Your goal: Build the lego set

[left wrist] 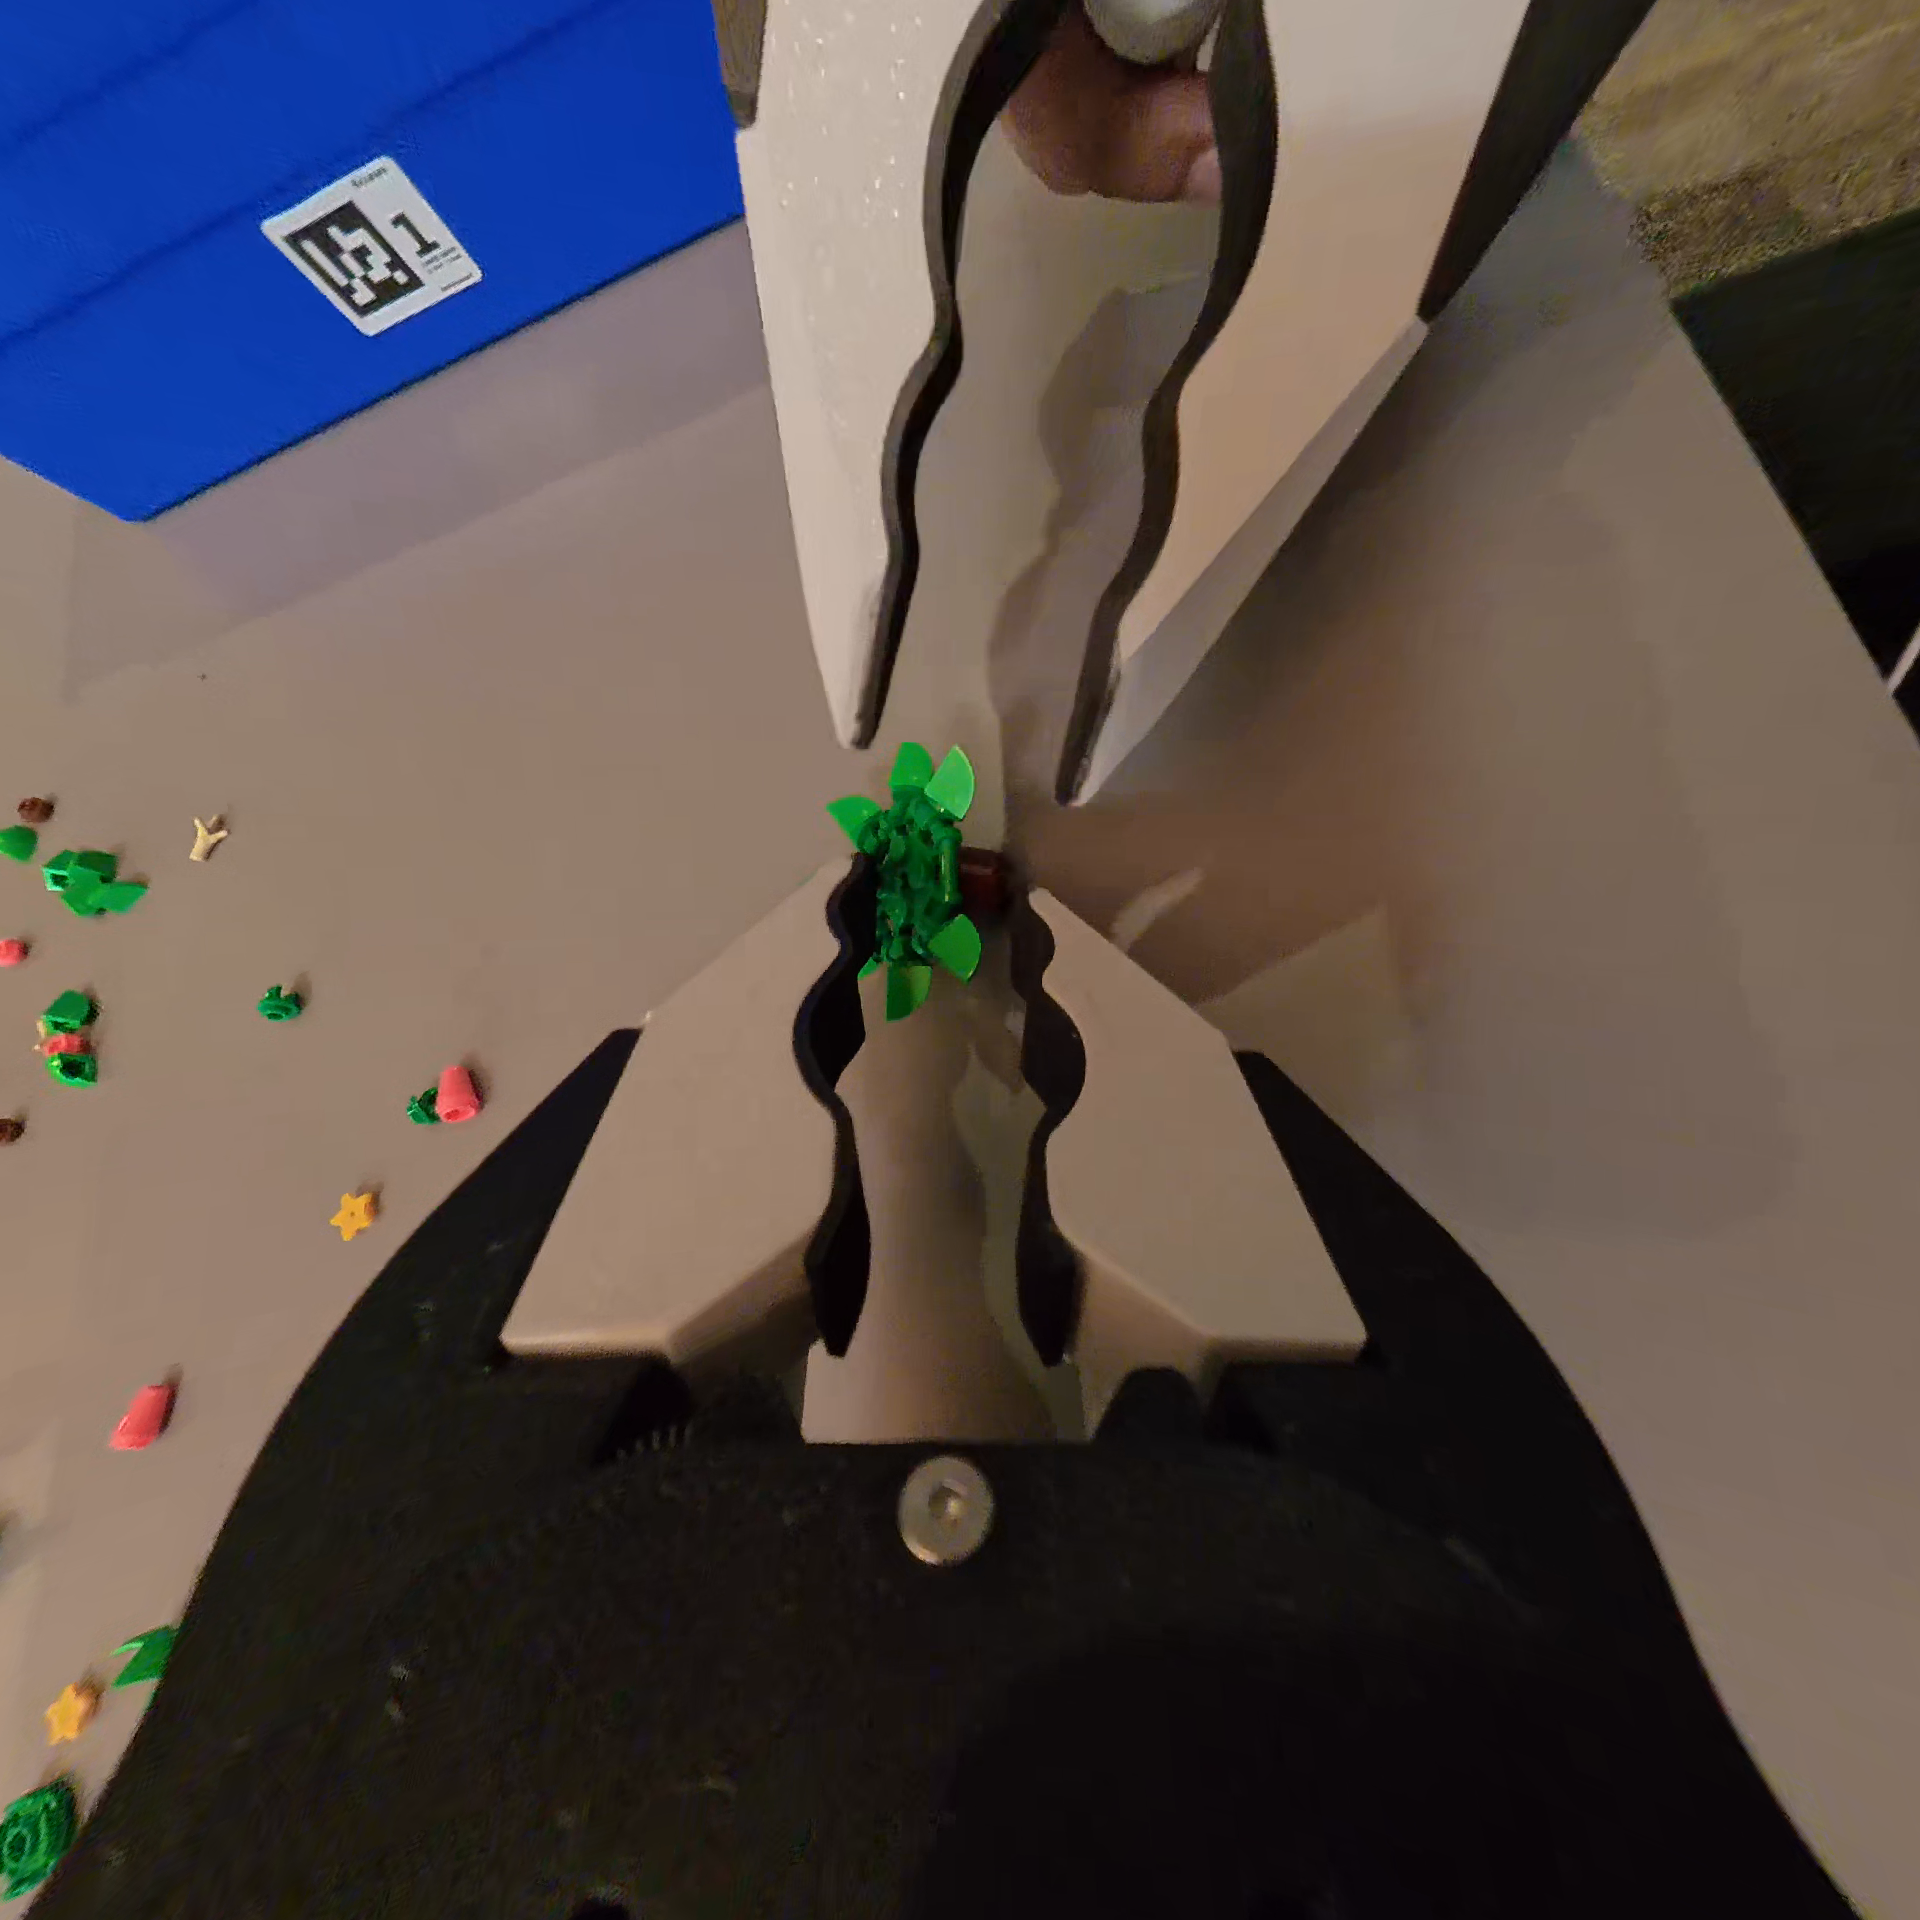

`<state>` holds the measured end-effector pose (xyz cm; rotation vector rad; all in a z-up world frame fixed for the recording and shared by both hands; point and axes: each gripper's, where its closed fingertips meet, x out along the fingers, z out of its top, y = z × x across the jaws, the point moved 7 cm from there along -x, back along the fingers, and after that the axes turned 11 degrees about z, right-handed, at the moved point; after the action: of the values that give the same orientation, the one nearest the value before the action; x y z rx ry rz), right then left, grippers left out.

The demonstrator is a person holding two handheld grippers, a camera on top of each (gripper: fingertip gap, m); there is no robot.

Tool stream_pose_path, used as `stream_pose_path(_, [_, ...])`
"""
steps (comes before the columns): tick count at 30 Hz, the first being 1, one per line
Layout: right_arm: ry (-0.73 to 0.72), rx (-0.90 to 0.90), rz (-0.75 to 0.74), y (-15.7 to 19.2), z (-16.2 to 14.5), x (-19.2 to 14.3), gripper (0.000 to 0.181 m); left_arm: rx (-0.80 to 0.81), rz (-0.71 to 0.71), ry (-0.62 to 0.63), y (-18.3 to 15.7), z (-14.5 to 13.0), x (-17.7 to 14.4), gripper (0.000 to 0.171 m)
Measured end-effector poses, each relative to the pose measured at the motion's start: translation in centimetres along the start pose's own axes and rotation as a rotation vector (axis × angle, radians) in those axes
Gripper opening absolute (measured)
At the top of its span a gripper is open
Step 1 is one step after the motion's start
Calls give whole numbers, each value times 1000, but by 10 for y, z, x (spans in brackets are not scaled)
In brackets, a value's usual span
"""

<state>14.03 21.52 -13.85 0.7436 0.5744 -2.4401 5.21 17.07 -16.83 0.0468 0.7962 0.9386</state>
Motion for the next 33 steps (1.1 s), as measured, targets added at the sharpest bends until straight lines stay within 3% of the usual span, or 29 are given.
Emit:
stream_pose_path(4, [102, -39, -23, 6, -8, 11, 31, 20, 19, 1, -2, -1, -2, 21])
stream_pose_path(9, [152, -79, -90, 13, -8, 15, 5, -7, -6, -10, -7, -3, -7, 21])
stream_pose_path(13, [197, -148, -138, 24, -9, 21, 5, -40, -6, -6, -11, -3, -14, 27])
stream_pose_path(19, [242, -325, -264, 37, -2, 32, 4, -214, 47, -17, -15, -14, -38, 36])
stream_pose_path(23, [276, -390, -257, 44, 0, 42, 4, -349, 93, -67, -10, -22, -60, 39])
stream_pose_path(29, [238, -358, -250, 47, 9, 44, 12, -555, 50, -83, -2, -29, -67, 40])
stream_pose_path(33, [122, -162, -174, 49, 10, 41, 30, -631, 5, -21, -2, -33, -60, 38])
